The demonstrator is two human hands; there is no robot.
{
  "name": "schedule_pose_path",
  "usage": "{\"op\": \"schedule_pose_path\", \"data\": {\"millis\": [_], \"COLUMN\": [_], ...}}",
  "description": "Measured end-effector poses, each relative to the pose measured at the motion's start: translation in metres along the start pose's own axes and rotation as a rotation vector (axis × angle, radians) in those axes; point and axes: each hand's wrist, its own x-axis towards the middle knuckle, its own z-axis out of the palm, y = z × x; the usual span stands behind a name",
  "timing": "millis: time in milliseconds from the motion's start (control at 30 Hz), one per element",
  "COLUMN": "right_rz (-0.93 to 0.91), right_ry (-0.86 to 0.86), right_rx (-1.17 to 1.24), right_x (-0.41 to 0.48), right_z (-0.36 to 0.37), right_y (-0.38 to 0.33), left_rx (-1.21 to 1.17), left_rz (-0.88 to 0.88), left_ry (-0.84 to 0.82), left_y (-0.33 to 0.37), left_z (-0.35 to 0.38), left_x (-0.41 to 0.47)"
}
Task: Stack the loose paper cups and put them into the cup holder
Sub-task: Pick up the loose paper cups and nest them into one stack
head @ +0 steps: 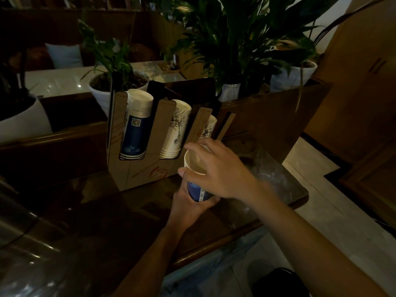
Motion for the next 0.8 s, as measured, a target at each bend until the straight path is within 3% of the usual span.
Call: {"op": "schedule_pose_path", "data": {"millis": [133,267,800], "right_rz": [-0.215,-0.411,-0.407], "right_ry": [-0.135,-0.149,-0.151], "right_rx": [0.011,-0.07,-0.04], "right_x": [0.007,0.011,0.01], "right_z": [-0.017,-0.018,-0.013], "right_y": [0.01,0.016,0.022], "left_rx": [0.029,0.014,0.023], "left_rz": [0.016,-0.015,-0.031], "left_ry": [0.022,0.042,0.081], "left_y": [0.002,0.001,0.002], "left_z": [0.002,0.002,0.005], "left_x": [0.0,-0.001,-0.001]}}
